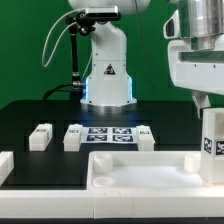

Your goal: Assemble desk

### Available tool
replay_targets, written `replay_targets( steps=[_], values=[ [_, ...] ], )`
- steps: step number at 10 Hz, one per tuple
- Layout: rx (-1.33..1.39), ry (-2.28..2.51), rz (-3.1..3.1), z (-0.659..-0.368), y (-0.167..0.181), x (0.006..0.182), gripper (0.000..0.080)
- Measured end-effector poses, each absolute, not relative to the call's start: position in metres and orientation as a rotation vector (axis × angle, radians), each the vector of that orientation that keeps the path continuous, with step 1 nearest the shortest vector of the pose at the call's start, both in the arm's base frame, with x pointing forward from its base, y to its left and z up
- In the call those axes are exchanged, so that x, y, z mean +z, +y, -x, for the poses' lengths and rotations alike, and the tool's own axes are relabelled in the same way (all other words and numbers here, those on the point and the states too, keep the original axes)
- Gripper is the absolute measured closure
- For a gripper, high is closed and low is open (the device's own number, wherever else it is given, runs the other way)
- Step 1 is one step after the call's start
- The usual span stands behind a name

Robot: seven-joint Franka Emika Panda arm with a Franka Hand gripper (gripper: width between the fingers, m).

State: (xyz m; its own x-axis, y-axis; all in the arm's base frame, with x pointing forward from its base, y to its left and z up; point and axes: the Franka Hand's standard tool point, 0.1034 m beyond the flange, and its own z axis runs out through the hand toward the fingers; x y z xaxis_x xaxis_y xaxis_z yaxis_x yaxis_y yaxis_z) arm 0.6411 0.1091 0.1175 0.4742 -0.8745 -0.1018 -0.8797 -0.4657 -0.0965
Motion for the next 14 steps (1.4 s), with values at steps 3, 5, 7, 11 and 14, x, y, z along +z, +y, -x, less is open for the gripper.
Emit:
replay_targets(
  steps=[3,5,7,11,14],
  values=[
    [0.025,0.977,2.834,-0.6401,0.1169,0.1126,0.0152],
    [0.009,0.775,2.896,-0.6403,0.1157,0.1123,0.0152],
    [-0.009,0.497,2.962,-0.6402,0.1156,0.1124,0.015],
    [-0.016,-0.054,3.045,-0.6406,0.1147,0.1102,0.0178],
    [-0.006,0.132,3.04,-0.6404,0.1153,0.11,0.036]
  ],
)
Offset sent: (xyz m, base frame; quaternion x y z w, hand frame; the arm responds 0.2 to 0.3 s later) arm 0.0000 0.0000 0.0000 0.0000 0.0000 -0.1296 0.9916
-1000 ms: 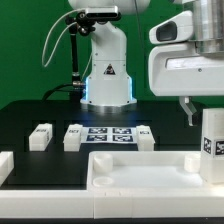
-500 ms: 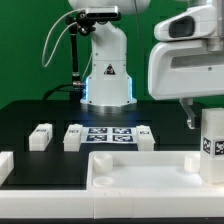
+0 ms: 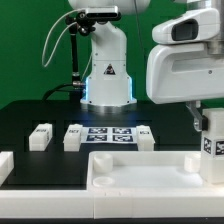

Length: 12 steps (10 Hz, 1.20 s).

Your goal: Assemble desk

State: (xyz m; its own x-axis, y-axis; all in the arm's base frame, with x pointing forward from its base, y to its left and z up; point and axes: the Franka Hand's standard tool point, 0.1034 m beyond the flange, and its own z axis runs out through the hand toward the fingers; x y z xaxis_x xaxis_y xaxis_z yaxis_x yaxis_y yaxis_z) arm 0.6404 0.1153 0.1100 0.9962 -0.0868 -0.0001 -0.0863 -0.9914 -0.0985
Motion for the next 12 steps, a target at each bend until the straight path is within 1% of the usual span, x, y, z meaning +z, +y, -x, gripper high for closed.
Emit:
replay_targets(
  steps=[1,2,3,4,6,8,9,10,11,12],
  values=[
    [-0.003,0.219,3.04,-0.6407,0.1119,0.1095,0.0504],
    [0.004,0.352,3.027,-0.6406,0.112,0.1095,0.0505],
    [0.017,0.667,2.979,-0.6403,0.1133,0.1095,0.0505],
    [0.024,0.867,2.926,-0.6405,0.1139,0.1094,0.0505],
    [0.04,1.437,2.66,-0.6406,0.1127,0.1082,0.0505],
    [0.066,1.691,2.497,-0.6405,0.1155,0.1083,0.0505],
    [0.07,1.709,2.483,-0.6404,0.1154,0.1081,0.0505],
    [0.07,1.707,2.484,-0.6402,0.116,0.1079,0.0426],
    [0.066,1.648,2.523,-0.6402,0.116,0.1079,0.0283],
    [0.063,1.516,2.612,-0.6396,0.1148,0.1082,0.0283]
  ],
)
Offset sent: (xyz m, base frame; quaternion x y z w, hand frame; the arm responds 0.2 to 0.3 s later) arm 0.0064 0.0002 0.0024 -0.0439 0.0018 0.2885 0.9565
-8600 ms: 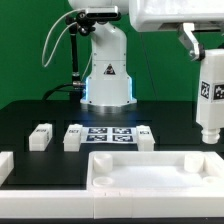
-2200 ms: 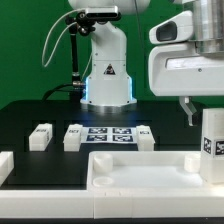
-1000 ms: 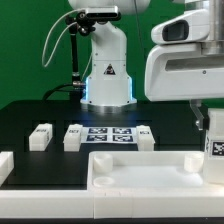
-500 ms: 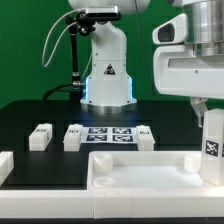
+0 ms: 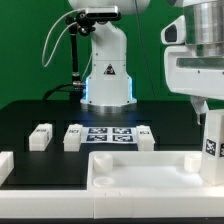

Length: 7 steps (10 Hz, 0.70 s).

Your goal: Assemble desk

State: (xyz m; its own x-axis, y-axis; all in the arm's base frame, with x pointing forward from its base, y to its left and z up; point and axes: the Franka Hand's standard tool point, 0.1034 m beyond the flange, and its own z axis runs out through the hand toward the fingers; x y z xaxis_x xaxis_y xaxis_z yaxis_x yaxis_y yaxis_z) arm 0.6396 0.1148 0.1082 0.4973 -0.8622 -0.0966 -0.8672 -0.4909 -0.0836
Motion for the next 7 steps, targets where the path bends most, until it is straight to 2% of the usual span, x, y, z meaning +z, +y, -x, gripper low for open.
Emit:
replay_targets(
  steps=[1,2,3,7],
  values=[
    [0.076,1.247,2.755,-0.6386,0.1137,0.1094,0.0178],
    [0.091,0.932,2.876,-0.6405,0.1148,0.1105,0.0178],
    [0.091,0.818,2.906,-0.6408,0.1177,0.1093,0.0155],
    [0.061,0.384,3.003,-0.641,0.1149,0.1092,0.015]
  ],
)
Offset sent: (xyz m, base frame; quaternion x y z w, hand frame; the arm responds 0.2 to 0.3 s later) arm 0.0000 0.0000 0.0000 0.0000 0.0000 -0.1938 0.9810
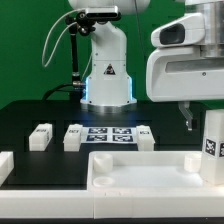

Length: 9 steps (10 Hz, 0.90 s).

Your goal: Assemble desk

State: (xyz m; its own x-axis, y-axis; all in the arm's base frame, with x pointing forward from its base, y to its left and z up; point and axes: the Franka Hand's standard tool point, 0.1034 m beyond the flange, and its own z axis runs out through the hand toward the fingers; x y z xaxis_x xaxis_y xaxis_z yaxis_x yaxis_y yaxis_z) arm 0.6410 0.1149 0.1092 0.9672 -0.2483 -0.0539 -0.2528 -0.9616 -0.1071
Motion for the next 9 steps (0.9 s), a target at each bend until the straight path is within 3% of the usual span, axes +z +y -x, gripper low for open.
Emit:
replay_targets(
  steps=[2,5,7,9],
  values=[
    [-0.074,-0.205,3.087,-0.6492,0.1112,0.1185,0.015],
    [-0.118,-0.157,3.086,-0.6424,0.1088,0.1174,0.0163],
    [-0.114,0.003,3.085,-0.6422,0.1096,0.1169,0.0514],
    [-0.105,0.244,3.069,-0.6421,0.1092,0.1166,0.0511]
  ],
)
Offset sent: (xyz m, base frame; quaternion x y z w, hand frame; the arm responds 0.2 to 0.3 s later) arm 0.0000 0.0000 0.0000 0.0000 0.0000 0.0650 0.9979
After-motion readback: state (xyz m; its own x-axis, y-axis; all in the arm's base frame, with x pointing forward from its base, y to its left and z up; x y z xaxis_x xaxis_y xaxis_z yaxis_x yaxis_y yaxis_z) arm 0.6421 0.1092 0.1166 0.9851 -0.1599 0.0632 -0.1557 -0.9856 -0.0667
